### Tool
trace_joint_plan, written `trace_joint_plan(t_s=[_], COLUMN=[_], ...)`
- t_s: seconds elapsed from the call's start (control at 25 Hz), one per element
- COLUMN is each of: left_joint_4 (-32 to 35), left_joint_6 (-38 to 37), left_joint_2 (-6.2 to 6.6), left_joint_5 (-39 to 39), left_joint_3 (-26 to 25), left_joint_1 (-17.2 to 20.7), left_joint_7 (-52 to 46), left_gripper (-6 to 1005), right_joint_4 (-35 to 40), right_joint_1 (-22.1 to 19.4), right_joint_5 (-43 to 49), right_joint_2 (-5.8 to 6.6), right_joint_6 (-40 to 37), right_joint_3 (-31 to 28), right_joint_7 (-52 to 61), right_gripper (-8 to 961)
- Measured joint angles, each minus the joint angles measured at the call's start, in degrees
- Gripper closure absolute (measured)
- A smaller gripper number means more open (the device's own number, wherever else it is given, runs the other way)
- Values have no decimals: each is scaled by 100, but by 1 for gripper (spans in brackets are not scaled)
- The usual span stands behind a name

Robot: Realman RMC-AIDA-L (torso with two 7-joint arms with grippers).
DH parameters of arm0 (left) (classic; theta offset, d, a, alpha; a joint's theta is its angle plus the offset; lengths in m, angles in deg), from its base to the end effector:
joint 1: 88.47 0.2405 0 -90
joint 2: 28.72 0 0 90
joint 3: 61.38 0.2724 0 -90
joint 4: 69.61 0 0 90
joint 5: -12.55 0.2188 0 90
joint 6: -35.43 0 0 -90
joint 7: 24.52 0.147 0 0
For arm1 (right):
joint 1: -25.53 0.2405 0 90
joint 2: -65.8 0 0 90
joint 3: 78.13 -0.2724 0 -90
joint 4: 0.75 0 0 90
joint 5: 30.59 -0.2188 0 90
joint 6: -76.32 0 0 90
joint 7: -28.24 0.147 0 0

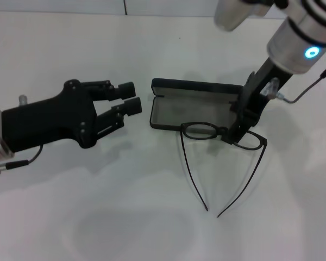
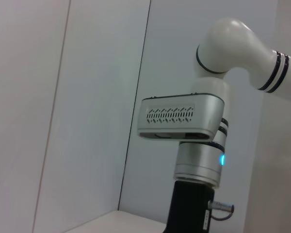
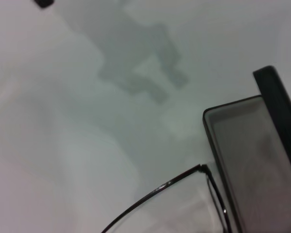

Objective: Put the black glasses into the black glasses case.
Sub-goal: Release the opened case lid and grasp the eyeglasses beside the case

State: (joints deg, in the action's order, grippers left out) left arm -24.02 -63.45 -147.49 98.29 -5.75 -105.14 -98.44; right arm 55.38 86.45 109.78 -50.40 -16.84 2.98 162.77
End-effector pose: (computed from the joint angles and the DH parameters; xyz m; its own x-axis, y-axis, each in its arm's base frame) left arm -0.2624 0.2911 0.0153 0.6607 0.1424 0.7370 0.3372 -0.9335 -0.1219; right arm 0.0855 0.4111 -0.0405 0.8621 -0.2954 0.4116 -0.2549 -0.9550 -0.1514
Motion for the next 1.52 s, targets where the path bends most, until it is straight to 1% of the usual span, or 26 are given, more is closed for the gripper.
trace_joint_plan(t_s=[0.12, 0.36, 0.56, 0.68, 0.92, 1.12, 1.52], left_joint_4=[-212, -582, -718, -768, -803, -806, -908], left_joint_6=[-3, -3, 19, 28, 34, 37, 37], left_joint_2=[-12, 8, 1, -6, -12, -24, -32], left_joint_5=[17, 21, 45, 65, 67, 72, 75], left_joint_3=[0, 1, 1, 1, 1, 1, 1], left_joint_1=[10, -7, -12, -22, -52, -58, -59], left_joint_7=[159, 438, 570, 602, 608, 609, 611], left_gripper=[726, 733, 739, 743, 750, 756, 768], right_joint_4=[-119, -541, -959, -1141, -1229, -1391, -1569], right_joint_1=[39, 262, 364, 398, 345, 338, 332], right_joint_5=[-45, -71, -112, -135, -217, -475, -619], right_joint_2=[0, 1, 1, 1, 1, 1, 1], right_joint_6=[185, 469, 865, 1063, 1232, 1335, 1571], right_joint_3=[132, 313, 730, 854, 906, 1008, 1144], right_joint_7=[12, 17, 19, 11, -74, -243, -297], right_gripper=[137, 247, 249, 250, 254, 262, 375])
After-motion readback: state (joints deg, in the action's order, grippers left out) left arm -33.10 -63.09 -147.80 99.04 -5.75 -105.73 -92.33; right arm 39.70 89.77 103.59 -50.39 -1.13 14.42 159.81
